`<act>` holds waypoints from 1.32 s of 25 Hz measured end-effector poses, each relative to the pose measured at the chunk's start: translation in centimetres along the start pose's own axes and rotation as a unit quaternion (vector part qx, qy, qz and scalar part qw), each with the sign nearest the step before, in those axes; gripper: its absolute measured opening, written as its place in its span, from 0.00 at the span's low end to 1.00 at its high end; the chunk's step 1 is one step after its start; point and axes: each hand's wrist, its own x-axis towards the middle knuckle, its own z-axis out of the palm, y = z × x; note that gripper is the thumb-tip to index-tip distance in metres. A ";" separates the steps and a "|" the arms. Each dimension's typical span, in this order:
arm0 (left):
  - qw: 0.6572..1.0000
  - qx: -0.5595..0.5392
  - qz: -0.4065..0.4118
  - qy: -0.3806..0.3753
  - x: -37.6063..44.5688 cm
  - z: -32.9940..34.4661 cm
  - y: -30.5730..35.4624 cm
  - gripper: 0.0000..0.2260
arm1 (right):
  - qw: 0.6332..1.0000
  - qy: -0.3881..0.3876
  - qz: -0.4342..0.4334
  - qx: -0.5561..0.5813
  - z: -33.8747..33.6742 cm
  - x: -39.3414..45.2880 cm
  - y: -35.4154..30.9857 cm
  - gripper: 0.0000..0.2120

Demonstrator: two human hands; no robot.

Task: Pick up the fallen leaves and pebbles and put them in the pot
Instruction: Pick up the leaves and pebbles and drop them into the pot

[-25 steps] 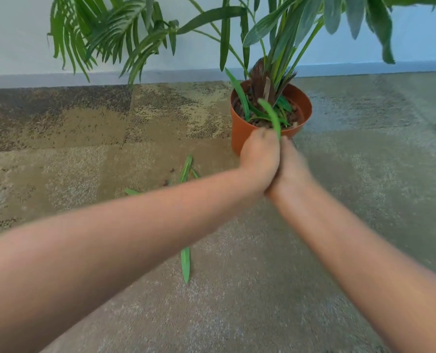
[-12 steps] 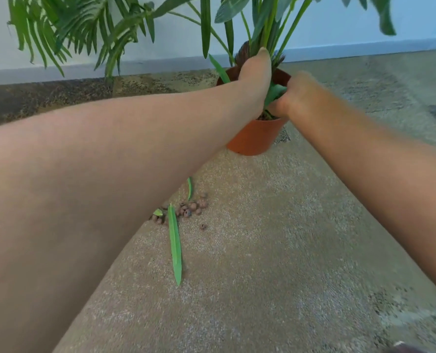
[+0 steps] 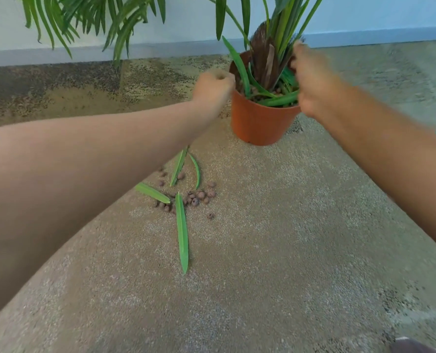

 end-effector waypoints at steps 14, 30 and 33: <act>0.808 0.570 -0.010 -0.148 -8.1 -12.6 -19.7 0.23 | 0.827 -0.240 -0.226 -0.456 6.7 -9.5 18.1 0.25; 0.797 0.593 0.054 -0.102 -8.9 -11.8 -21.8 0.11 | 0.753 -0.258 -0.270 -0.542 8.6 -8.4 17.6 0.31; 0.830 0.537 -0.071 -0.132 -8.8 -11.2 -21.6 0.10 | 0.776 -0.238 -0.263 -0.522 7.7 -8.4 18.3 0.21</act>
